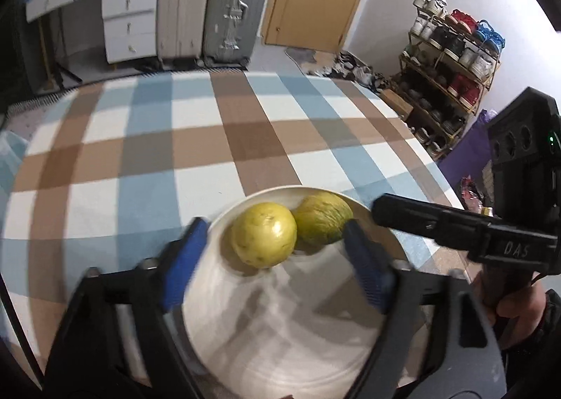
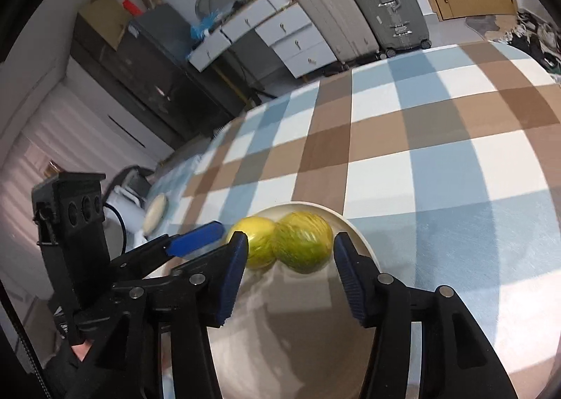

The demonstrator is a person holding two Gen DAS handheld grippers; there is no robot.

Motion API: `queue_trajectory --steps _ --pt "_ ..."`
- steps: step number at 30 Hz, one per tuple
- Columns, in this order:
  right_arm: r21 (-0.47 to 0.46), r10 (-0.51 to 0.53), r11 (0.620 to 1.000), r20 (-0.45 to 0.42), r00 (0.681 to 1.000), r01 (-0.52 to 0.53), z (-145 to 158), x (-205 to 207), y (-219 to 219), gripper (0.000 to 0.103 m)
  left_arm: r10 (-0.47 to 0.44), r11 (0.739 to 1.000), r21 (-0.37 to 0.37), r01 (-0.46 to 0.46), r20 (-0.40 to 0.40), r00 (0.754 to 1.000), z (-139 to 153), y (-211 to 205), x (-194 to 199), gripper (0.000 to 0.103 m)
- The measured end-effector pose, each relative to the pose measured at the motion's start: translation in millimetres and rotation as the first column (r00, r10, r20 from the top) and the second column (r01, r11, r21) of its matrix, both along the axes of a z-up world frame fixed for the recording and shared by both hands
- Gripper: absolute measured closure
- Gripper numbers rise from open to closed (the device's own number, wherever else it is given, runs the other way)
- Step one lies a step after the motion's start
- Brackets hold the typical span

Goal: Organize fruits
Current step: 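Withdraw both grippers from the plate back toward the remaining fruits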

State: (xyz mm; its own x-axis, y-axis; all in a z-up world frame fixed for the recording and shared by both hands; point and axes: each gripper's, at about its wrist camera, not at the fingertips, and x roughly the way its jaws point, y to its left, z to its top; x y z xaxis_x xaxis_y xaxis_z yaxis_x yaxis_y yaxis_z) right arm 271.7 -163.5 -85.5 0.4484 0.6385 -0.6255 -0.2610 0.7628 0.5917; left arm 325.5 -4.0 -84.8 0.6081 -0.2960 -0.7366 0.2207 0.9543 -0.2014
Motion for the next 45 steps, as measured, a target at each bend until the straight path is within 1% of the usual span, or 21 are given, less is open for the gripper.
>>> queue_trajectory --steps 3,5,7,8,10,11,12,13,15,18,21,24,29,34,36,39,42,45 --pt "0.006 -0.029 1.000 0.005 1.000 0.029 11.0 -12.4 -11.9 0.048 0.004 1.000 -0.004 -0.004 0.011 1.000 14.2 2.7 -16.6 0.022" --pt "0.011 -0.041 0.999 0.014 0.999 0.040 21.1 -24.7 -18.9 0.045 0.013 1.000 -0.003 -0.013 0.030 0.999 25.9 5.2 -33.4 0.022" --pt "0.000 -0.056 0.998 0.033 0.998 0.056 33.4 -40.5 -24.1 0.029 0.014 1.000 0.003 -0.014 0.049 0.999 36.6 5.9 -50.8 0.021" --pt "0.001 -0.062 0.998 0.049 0.997 0.062 39.1 -48.9 -25.9 0.027 0.012 1.000 0.010 -0.013 0.065 0.998 43.7 5.5 -63.7 0.020" --pt "0.003 -0.073 0.997 0.088 0.993 0.073 52.8 -70.1 -29.5 0.020 0.014 0.999 0.028 -0.017 0.095 0.995 55.0 4.9 -86.0 0.016" --pt "0.005 -0.075 0.997 0.099 0.992 0.075 57.9 -79.4 -30.0 0.017 0.018 0.999 0.033 -0.022 0.117 0.993 61.6 4.7 -101.2 0.011" --pt "0.008 -0.076 0.997 0.109 0.991 0.075 62.9 -89.3 -30.9 0.015 0.024 0.999 0.033 -0.028 0.132 0.991 66.4 4.9 -112.1 0.003" --pt "0.009 -0.077 0.997 0.121 0.990 0.077 67.9 -100.9 -31.4 0.013 0.037 0.999 0.035 -0.042 0.149 0.988 71.6 5.3 -124.9 0.000" --pt "-0.002 -0.076 0.997 0.141 0.987 0.077 75.9 -121.0 -30.1 0.011 0.054 0.998 0.034 -0.061 0.179 0.982 81.3 5.5 -150.2 0.001" --pt "-0.026 -0.067 0.997 0.183 0.981 0.073 86.1 -150.1 -27.1 0.010 0.074 0.996 0.040 -0.084 0.212 0.975 92.5 4.1 -186.0 0.001" --pt "-0.051 -0.062 0.996 0.220 0.974 0.075 93.7 -177.9 -25.4 0.004 0.089 0.991 0.070 -0.111 0.260 0.961 102.9 0.4 -222.6 0.001" --pt "-0.094 -0.052 0.992 0.268 0.962 0.080 98.8 -205.7 -22.9 0.003 0.101 0.988 0.086 -0.131 0.290 0.952 108.9 -2.5 -256.6 0.001" --pt "-0.129 -0.042 0.988 0.325 0.945 0.088 103.3 -239.9 -21.9 0.001 0.113 0.988 0.070 -0.138 0.282 0.953 107.6 -2.9 -297.2 0.001" --pt "-0.159 -0.045 0.982 0.349 0.936 0.106 95.5 -266.8 -23.2 0.000 0.127 0.981 0.101 -0.165 0.308 0.943 100.9 -2.4 -331.0 0.001" --pt "-0.175 -0.040 0.979 0.342 0.939 0.106 89.5 -272.0 -23.1 0.000 0.124 0.979 0.115 -0.167 0.312 0.942 95.2 -1.7 -342.1 0.001" --pt "-0.200 -0.033 0.975 0.317 0.948 0.101 78.2 -277.9 -22.0 0.000 0.118 0.978 0.130 -0.163 0.298 0.947 83.8 -0.9 -350.7 0.001" --pt "-0.219 -0.018 0.972 0.293 0.956 0.085 68.0 -281.7 -20.6 0.000 0.110 0.981 0.124 -0.150 0.282 0.953 74.2 0.1 -351.5 0.001" --pt "-0.238 0.002 0.969 0.253 0.968 0.060 55.8 -279.6 -17.9 0.000 0.120 0.981 0.117 -0.156 0.268 0.956 64.3 4.0 -349.4 0.001"
